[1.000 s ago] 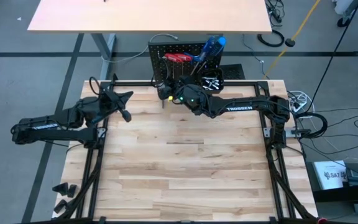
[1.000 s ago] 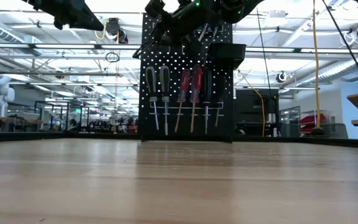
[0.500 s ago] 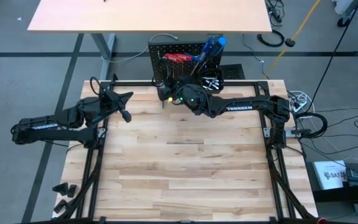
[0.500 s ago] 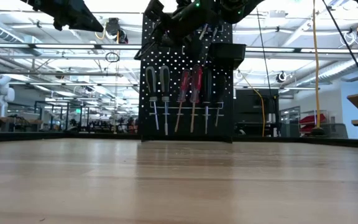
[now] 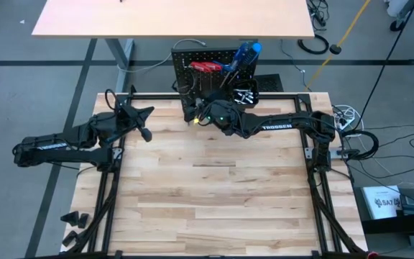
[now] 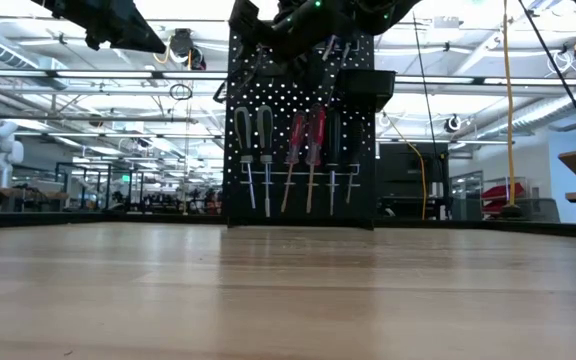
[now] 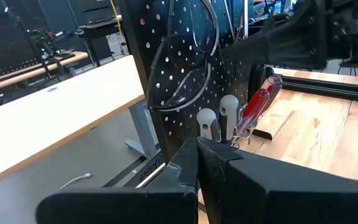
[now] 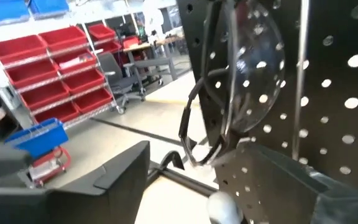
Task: Hang tools onto peg board
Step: Hang the safety glasses on the pegboard, then return to Home Position
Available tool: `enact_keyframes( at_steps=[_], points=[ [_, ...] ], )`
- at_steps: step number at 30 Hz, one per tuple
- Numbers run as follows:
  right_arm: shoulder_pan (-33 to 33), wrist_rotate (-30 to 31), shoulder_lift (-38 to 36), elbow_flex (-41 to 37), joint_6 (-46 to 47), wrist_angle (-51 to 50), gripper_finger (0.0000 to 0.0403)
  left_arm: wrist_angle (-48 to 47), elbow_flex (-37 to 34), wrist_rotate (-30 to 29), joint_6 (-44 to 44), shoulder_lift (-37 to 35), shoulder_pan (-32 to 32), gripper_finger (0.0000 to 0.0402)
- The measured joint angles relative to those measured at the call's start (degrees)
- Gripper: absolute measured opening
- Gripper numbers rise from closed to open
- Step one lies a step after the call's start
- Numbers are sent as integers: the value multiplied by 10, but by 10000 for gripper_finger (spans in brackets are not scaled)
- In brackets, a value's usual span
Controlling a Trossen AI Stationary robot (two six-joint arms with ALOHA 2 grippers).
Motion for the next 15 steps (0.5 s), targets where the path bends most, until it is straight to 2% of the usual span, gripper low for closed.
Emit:
enact_keyframes(
  at_steps=[5,12,15],
  points=[
    [7,-1,0,0,-2,-29,274,0,0,0,0,0,0,2],
    [16,-1,0,0,8,-58,273,-3,0,2,-1,0,0,2],
    [25,-1,0,0,4,-71,273,-3,0,27,-2,0,0,2]
  ],
)
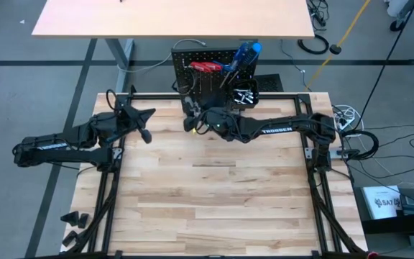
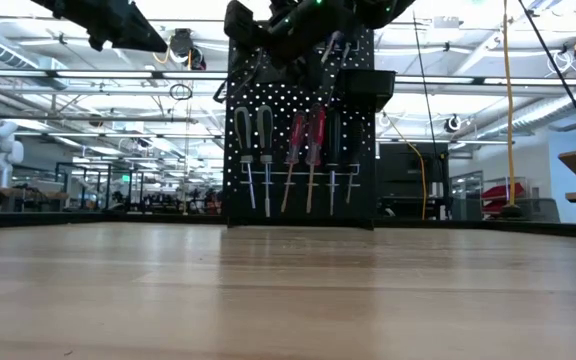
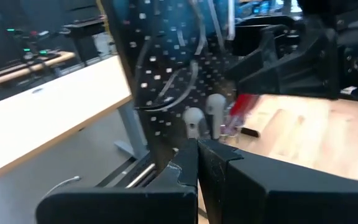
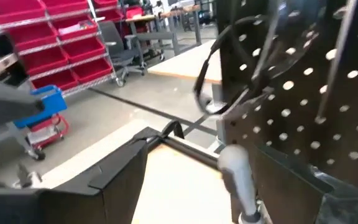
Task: Hang tools onto peg board
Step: Return to Home Position
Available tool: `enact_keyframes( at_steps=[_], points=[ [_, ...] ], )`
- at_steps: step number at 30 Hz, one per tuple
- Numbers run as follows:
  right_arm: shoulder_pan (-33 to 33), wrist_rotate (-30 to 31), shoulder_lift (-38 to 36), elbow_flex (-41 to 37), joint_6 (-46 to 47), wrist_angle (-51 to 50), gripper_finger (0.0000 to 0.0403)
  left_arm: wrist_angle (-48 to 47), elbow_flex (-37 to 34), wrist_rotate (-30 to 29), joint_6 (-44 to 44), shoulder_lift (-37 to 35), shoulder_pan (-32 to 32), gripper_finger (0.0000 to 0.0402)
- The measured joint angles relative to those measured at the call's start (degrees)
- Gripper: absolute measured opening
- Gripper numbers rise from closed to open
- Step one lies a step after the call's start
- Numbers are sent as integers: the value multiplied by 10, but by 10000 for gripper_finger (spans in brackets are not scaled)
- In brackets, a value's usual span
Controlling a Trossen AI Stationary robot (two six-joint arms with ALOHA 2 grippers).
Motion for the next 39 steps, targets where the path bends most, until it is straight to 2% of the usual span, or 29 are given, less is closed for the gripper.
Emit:
enact_keyframes(
  at_steps=[12,16,22,25,30,33,37,39],
  points=[
    [51,-3,0,0,-31,-46,272,14,0,56,-1,0,0,2],
    [66,-8,0,0,-33,-81,271,33,0,108,-1,0,0,2],
    [83,-143,-30,-1,-38,-145,270,73,0,209,-1,0,0,2],
    [91,-169,-65,-1,-51,-177,270,109,0,248,-1,0,0,2],
    [106,-162,-142,-1,-73,-266,269,167,0,296,-1,0,0,2],
    [113,-130,-186,-1,-80,-338,257,185,0,302,0,-1,0,2],
    [128,-60,-229,-1,-81,-413,213,186,0,302,-1,-8,0,2],
    [133,-45,-246,0,-81,-429,181,185,0,302,-7,-14,0,2]
  ],
)
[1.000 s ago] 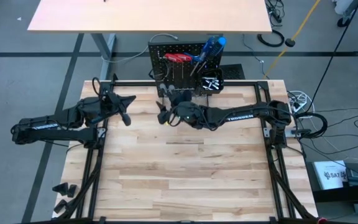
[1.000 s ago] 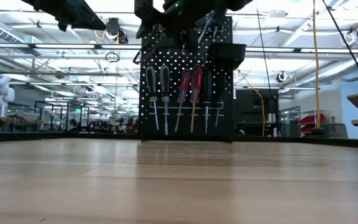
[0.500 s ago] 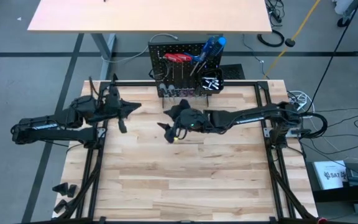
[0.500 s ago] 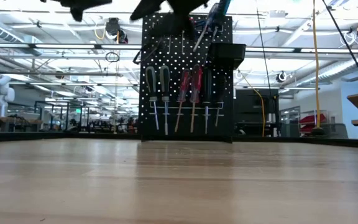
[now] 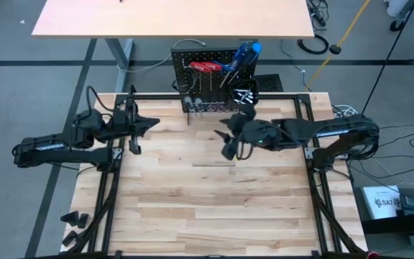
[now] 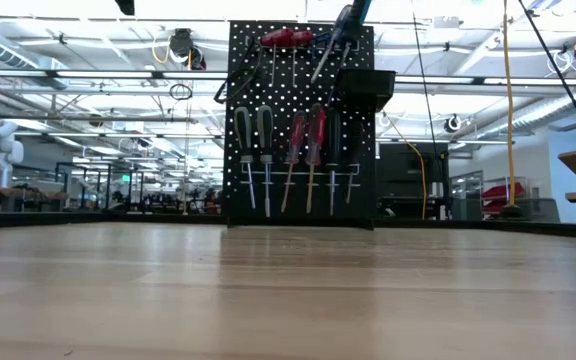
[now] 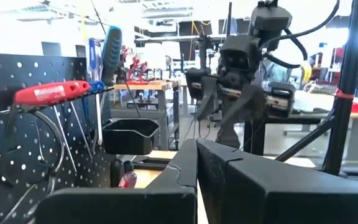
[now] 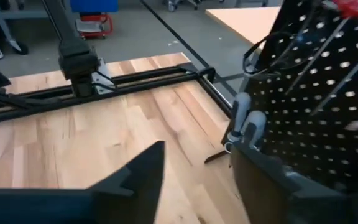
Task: Hang tools onto peg board
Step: Return to Home Position
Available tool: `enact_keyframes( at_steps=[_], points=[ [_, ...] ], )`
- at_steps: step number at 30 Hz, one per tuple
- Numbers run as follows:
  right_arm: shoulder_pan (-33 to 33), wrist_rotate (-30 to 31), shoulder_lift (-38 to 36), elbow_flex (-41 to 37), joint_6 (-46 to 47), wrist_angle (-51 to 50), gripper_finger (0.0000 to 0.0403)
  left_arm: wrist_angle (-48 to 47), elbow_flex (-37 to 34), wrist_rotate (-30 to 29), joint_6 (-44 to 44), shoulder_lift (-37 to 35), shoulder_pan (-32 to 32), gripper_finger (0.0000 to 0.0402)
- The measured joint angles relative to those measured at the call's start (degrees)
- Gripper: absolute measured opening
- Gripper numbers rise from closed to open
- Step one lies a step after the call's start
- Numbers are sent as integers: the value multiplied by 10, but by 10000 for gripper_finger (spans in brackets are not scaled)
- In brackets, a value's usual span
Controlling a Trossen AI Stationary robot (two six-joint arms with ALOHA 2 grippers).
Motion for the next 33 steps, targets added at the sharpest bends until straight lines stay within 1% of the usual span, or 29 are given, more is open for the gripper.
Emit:
enact_keyframes(
  at_steps=[5,8,10,14,17,19,22,24,29,33],
  points=[
    [8,2,-34,0,-4,-66,89,-5,0,-1,-24,-22,0,2],
    [13,7,-51,0,11,-116,31,-13,0,-2,-39,-31,0,2],
    [18,14,-66,-8,15,-121,8,-32,0,-2,-40,-35,0,2],
    [24,13,-117,-55,15,-99,8,-76,0,-2,-53,-46,0,2],
    [27,5,-174,-116,19,-67,2,-91,0,1,-55,-53,-4,2],
    [27,-29,-216,-164,13,-26,2,-99,0,2,-55,-61,-9,2],
    [27,-86,-277,-240,-11,67,1,-114,0,-1,-55,-80,-13,2],
    [27,-103,-311,-288,-16,124,1,-120,0,-4,-59,-96,-13,2],
    [27,-108,-375,-388,-46,230,1,-153,0,-5,-69,-132,-13,2],
    [27,-108,-413,-449,-45,264,0,-177,0,-17,-70,-156,-13,2]
  ],
)
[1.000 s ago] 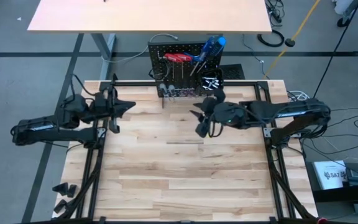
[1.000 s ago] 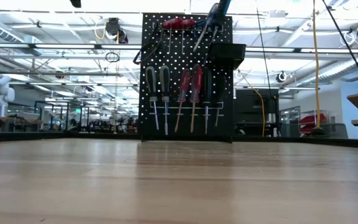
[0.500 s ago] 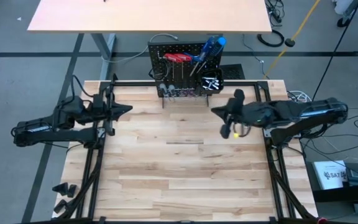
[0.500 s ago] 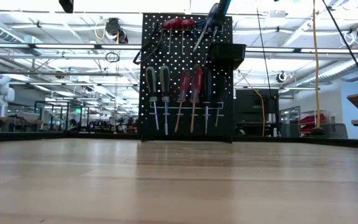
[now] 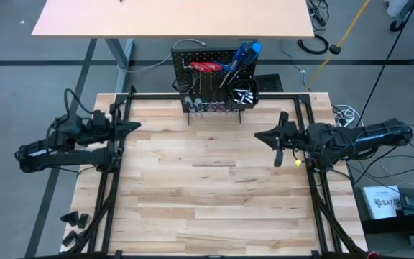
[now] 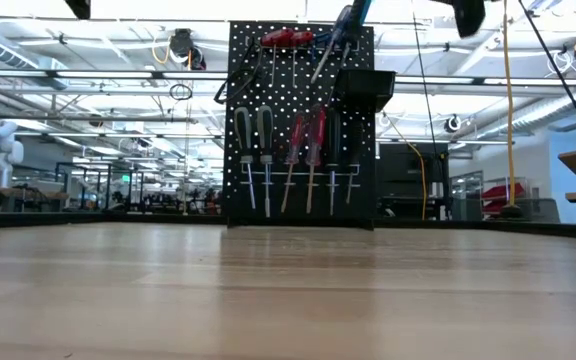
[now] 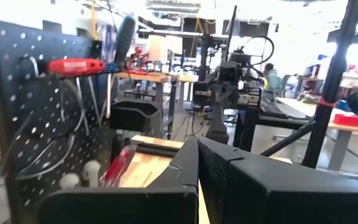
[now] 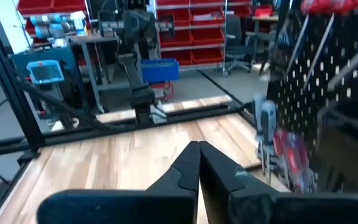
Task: Hang tools onto peg board
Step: Return to Home Position
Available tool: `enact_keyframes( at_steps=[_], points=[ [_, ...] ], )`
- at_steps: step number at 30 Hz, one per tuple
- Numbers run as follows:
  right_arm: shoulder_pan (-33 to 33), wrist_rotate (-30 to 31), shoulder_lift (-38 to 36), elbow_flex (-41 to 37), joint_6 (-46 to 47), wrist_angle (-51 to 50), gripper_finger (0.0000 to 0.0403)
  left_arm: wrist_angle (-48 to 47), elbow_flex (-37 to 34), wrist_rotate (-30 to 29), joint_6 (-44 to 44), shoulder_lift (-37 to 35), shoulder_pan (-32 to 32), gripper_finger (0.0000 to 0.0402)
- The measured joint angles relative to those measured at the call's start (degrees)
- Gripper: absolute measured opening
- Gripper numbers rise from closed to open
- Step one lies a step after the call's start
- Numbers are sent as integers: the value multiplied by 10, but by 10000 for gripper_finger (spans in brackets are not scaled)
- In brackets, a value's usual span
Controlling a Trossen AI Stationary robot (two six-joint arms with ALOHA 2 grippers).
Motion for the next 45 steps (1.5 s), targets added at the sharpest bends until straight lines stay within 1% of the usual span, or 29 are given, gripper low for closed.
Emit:
enact_keyframes(
  at_steps=[5,9,16,20,23,26,31,36,40,45],
  points=[
    [0,-1,-25,-47,33,0,0,-33,0,-16,0,-20,0,2],
    [0,-29,-36,-73,40,0,0,-30,-26,-17,0,-33,0,2],
    [0,-30,-44,-108,48,2,0,63,-134,-17,-31,-67,0,2],
    [0,-31,-44,-138,59,33,0,118,-193,-17,-53,-82,0,2],
    [-2,-65,-47,-162,61,56,0,153,-233,-16,-64,-89,0,2],
    [-2,-85,-57,-180,66,73,0,177,-261,-16,-75,-91,0,2],
    [-9,-87,-85,-210,65,74,0,191,-284,-15,-75,-91,0,2],
    [-24,-91,-112,-253,61,122,0,190,-292,-15,-76,-94,0,2],
    [-33,-121,-132,-284,76,137,0,195,-292,-15,-76,-96,0,2],
    [-39,-135,-146,-310,92,140,0,206,-292,-15,-76,-96,0,2]
  ],
)
